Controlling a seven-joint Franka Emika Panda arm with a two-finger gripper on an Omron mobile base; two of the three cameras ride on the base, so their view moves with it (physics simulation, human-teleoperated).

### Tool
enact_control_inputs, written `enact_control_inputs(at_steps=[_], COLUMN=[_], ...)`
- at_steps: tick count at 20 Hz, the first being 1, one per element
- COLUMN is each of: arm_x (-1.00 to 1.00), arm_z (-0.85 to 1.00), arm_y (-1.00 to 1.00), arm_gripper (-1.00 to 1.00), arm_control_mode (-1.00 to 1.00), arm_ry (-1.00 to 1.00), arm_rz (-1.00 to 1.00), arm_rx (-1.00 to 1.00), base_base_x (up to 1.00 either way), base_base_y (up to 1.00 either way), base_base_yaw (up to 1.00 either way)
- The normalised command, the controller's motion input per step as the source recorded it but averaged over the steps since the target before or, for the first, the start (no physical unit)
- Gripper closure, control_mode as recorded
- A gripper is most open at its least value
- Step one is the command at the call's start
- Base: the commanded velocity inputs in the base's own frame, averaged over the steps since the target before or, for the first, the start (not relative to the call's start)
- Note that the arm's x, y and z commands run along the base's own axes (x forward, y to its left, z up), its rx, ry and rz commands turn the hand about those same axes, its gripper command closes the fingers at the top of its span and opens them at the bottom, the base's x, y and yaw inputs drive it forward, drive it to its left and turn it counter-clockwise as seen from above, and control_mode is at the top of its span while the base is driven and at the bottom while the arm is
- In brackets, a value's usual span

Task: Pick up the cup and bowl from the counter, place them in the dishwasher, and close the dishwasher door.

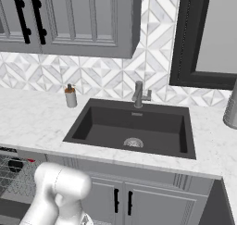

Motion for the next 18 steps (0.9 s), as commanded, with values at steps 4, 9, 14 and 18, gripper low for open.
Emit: enact_control_inputs(at_steps=[4,9,14,18], arm_x=[0.08,0.41,0.46,0.56], arm_z=[-0.94,-0.80,-0.36,0.10], arm_y=[0.02,0.02,0.00,0.00], arm_gripper=[-1.00,-1.00,-1.00,-1.00], arm_control_mode=[-1.00,-1.00,-1.00,-1.00], arm_ry=[-0.17,-0.20,-0.24,-0.25], arm_rz=[0.00,0.00,0.00,-0.01], arm_rx=[0.00,0.00,0.00,0.00], base_base_x=[0.00,0.00,0.00,0.00], base_base_y=[0.00,0.00,0.00,0.00], base_base_yaw=[0.00,0.00,0.00,0.00])
